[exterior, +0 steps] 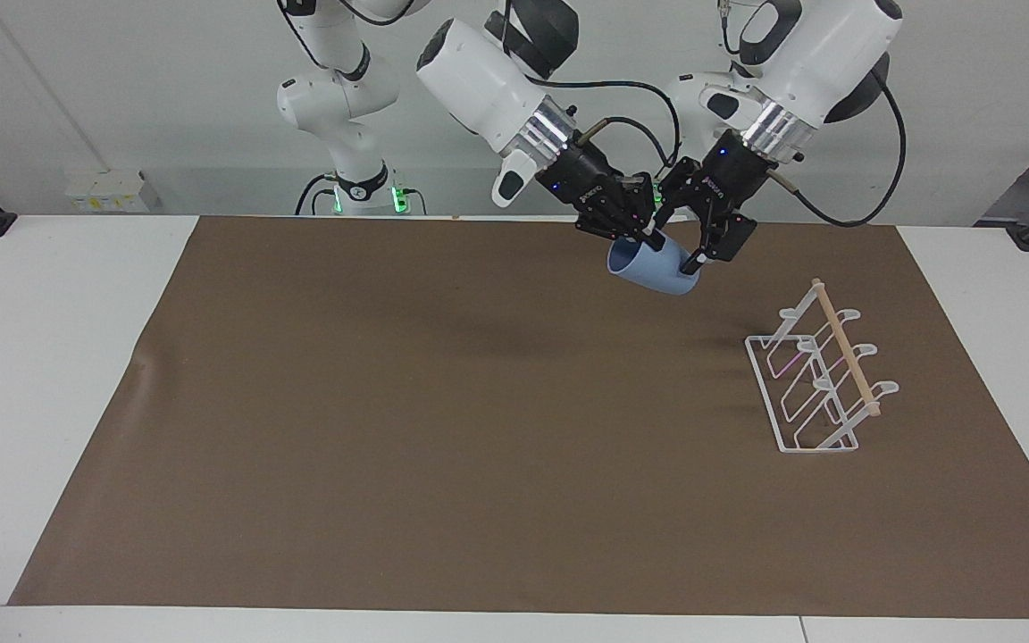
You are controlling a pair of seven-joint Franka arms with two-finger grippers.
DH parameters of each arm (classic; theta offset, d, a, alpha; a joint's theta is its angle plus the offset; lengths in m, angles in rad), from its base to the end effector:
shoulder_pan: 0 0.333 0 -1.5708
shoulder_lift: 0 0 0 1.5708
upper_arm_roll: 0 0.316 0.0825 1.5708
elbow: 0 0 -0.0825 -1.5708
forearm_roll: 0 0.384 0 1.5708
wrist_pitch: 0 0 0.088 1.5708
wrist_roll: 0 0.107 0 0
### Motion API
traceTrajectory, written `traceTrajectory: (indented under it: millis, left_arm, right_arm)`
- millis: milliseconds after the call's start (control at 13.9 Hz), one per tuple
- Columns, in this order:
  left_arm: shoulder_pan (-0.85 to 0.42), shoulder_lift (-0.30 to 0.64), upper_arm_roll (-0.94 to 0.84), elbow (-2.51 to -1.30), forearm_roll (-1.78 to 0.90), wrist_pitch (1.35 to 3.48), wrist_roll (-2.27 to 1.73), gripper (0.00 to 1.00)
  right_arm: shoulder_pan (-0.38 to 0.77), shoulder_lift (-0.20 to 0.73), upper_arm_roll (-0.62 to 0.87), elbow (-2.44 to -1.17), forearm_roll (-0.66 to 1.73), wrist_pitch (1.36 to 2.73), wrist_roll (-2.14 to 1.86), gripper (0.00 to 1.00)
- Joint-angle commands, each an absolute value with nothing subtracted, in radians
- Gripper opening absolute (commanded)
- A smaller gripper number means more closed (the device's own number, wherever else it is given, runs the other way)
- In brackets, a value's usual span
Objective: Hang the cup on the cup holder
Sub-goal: 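Close the left gripper on the blue cup held by the right gripper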
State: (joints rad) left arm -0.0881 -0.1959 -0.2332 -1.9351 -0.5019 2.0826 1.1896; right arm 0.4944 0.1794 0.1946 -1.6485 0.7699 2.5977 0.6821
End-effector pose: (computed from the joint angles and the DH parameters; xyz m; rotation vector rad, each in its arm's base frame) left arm 0.4952 -0.2009 0.6068 2.2019 -1.7459 0.6978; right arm 0.5293 0.4037 0.5919 -2.0980 0.5622 -0.1675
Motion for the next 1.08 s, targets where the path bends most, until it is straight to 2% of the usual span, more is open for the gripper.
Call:
traceTrajectory:
  millis: [0, 360, 1008]
  left_arm:
    - [-0.081, -0.193, -0.233, -1.913, -0.482, 2.051, 1.157, 1.0]
    - [-0.143, -0.196, -0.253, -1.93, -0.358, 2.141, 0.98, 1.0]
    - [-0.158, -0.143, -0.255, -1.937, -0.354, 2.201, 1.042, 1.0]
  right_arm:
    - [0.492, 0.19, 0.202, -1.631, 0.796, 2.617, 0.692, 0.0]
    - [0.492, 0.19, 0.202, -1.631, 0.796, 2.617, 0.692, 0.0]
    - [0.492, 0.19, 0.202, -1.631, 0.796, 2.617, 0.692, 0.0]
